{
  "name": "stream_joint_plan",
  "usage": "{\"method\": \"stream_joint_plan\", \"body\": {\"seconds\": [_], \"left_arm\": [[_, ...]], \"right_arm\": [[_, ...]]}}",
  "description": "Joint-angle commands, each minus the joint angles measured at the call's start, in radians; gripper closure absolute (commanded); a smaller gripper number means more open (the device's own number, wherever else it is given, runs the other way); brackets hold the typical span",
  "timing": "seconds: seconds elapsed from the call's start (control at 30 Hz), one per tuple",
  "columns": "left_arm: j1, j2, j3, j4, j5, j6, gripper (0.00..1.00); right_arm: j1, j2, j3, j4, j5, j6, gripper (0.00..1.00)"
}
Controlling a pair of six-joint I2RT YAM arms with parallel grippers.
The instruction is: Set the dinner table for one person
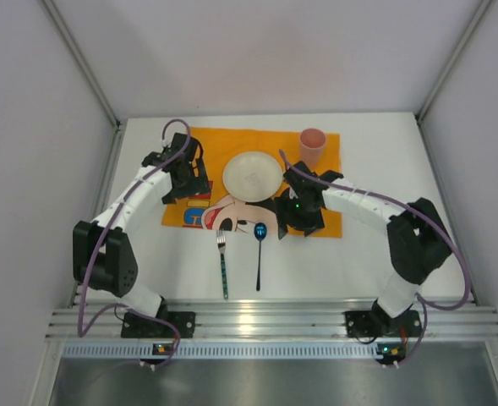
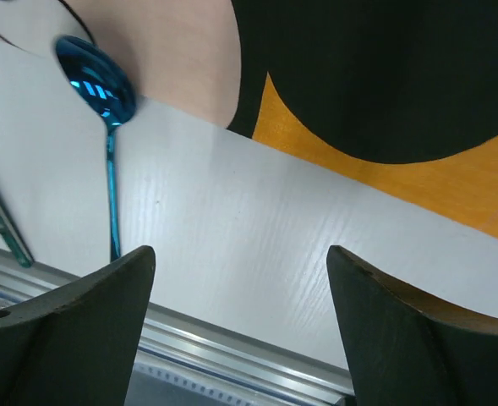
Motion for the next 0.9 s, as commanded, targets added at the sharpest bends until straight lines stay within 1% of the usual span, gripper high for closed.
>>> {"method": "stream_joint_plan", "body": {"seconds": [0.0, 0.03, 0.13, 0.23, 0.43, 0.6, 0.73, 0.87], "left_arm": [[0.026, -0.115, -0.06, 0.0, 0.014, -0.024, 0.07], [0.032, -0.132, -0.072, -0.002, 0.014, -0.024, 0.07], [0.04, -0.187, -0.106, -0.02, 0.0, -0.015, 0.07], [0.044, -0.239, -0.133, -0.051, -0.026, -0.009, 0.07], [0.049, -0.347, -0.204, -0.077, -0.058, -0.004, 0.07], [0.053, -0.407, -0.242, -0.088, -0.072, 0.002, 0.07], [0.057, -0.416, -0.25, -0.088, -0.071, 0.011, 0.07], [0.057, -0.404, -0.241, -0.086, -0.06, 0.025, 0.07]], "right_arm": [[0.045, 0.054, -0.007, 0.14, -0.095, 0.052, 0.18], [0.055, 0.076, 0.016, 0.146, -0.1, 0.055, 0.21], [0.09, 0.146, 0.063, 0.162, -0.126, 0.064, 0.24], [0.13, 0.205, 0.134, 0.165, -0.137, 0.088, 0.25], [0.186, 0.309, 0.175, 0.159, -0.129, 0.122, 0.3], [0.22, 0.36, 0.182, 0.136, -0.069, 0.136, 0.35], [0.252, 0.387, 0.185, 0.143, -0.024, 0.15, 0.47], [0.291, 0.447, 0.214, 0.107, 0.087, 0.164, 0.57]]}}
